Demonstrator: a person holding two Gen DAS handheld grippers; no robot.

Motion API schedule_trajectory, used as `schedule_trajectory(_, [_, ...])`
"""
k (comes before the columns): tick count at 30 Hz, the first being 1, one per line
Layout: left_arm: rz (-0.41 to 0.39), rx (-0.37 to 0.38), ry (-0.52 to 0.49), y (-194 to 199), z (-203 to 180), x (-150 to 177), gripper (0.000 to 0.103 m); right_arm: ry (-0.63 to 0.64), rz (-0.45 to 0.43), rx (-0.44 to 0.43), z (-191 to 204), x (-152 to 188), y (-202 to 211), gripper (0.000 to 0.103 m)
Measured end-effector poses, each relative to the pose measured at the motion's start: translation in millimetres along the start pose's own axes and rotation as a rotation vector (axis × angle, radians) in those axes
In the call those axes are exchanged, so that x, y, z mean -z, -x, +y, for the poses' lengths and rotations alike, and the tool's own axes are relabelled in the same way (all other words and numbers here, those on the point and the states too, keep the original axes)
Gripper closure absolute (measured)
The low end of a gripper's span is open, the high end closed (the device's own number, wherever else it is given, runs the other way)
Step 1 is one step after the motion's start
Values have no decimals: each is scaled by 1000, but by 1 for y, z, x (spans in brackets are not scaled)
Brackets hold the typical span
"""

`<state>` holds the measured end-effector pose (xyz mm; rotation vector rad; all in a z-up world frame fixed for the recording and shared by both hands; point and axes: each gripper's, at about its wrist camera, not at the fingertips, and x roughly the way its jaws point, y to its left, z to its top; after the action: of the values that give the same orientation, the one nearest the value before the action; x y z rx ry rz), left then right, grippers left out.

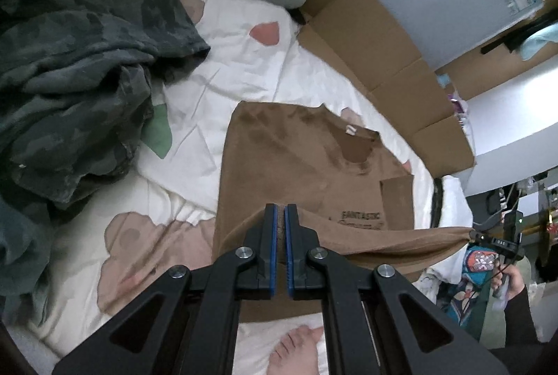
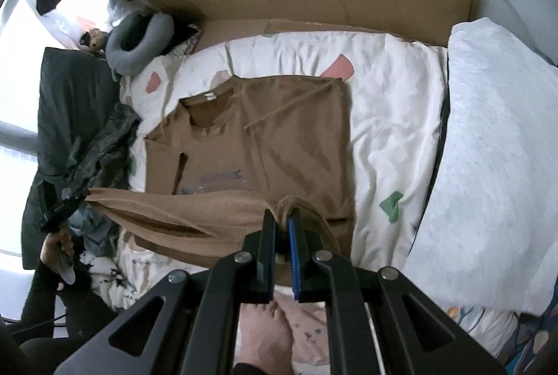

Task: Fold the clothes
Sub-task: 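Lift the hem with both grippers and fold it toward the collar, then lower the held hem onto the shirt near the collar with both grippers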

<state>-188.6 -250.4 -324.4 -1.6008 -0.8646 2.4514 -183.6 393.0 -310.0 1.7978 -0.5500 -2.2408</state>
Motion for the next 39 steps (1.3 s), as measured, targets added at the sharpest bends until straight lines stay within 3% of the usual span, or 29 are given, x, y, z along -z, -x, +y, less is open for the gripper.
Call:
schedule_trajectory(10, [3, -18, 24, -43, 15, -26, 100, 0, 30, 28, -17, -33, -45, 97])
schedule_trajectory(25, [-25, -19, 3, -47, 8, -59, 100, 33, -4, 66, -5, -74, -44, 97])
schedule_trajectory(39, [0, -49, 53, -103, 28, -82, 100, -8, 48, 107, -32, -111, -113, 97])
